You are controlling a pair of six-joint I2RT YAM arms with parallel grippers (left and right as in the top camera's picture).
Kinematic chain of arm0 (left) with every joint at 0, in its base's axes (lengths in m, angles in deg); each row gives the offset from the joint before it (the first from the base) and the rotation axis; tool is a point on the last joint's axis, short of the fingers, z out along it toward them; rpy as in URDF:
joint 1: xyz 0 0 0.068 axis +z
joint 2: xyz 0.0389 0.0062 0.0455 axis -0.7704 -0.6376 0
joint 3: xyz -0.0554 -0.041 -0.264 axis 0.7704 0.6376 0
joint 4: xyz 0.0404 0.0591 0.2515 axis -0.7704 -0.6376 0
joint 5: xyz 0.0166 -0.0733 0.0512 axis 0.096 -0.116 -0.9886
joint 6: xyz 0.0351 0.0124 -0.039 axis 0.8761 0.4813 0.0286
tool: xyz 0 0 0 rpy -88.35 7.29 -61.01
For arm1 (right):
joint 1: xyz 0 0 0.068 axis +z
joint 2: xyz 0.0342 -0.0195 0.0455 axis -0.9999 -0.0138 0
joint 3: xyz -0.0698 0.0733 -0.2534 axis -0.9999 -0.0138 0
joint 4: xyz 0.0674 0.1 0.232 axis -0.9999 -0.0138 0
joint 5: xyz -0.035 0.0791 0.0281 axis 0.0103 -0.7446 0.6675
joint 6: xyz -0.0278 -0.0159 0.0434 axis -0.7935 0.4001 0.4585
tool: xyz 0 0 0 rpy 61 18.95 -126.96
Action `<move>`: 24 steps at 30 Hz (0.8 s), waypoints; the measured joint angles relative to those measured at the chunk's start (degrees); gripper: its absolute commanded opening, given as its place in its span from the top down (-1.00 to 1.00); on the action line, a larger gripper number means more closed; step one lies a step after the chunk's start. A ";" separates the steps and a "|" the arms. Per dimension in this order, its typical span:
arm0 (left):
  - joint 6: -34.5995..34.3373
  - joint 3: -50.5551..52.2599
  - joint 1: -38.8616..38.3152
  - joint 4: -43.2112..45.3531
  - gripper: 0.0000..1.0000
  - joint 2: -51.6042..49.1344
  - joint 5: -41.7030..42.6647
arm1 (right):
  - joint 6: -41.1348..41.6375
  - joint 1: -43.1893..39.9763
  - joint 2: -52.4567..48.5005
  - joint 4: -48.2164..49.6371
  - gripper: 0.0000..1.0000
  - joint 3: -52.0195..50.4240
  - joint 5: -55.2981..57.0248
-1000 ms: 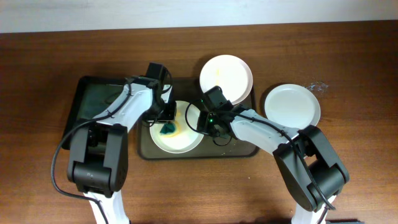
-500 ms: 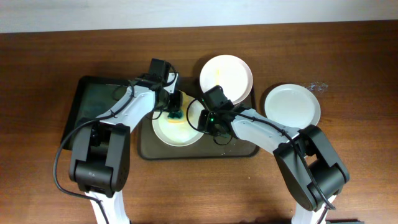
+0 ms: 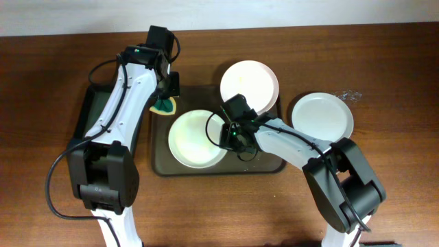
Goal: Clean dirty plates on tray and stack at the side
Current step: 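Lift the front plate with the right gripper and stack it on the right plate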
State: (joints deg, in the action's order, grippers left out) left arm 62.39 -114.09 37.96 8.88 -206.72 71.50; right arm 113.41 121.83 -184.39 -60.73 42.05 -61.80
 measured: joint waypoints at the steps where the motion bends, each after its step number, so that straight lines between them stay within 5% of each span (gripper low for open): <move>1: 0.00 0.00 -0.11 -0.72 1.00 0.00 0.00 | -1.53 0.00 0.26 -2.56 0.92 0.70 0.04; 11: 0.00 0.00 -0.09 -1.01 1.00 0.00 0.24 | -11.56 5.27 13.90 -20.76 0.92 6.67 21.49; 24: 0.00 0.00 -0.09 -0.92 1.00 0.00 0.26 | -13.35 21.68 19.71 -22.60 0.92 6.69 70.79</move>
State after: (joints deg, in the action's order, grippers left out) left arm 62.39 -114.09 37.88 7.96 -206.72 71.76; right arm 100.05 143.51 -164.68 -83.33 48.73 9.00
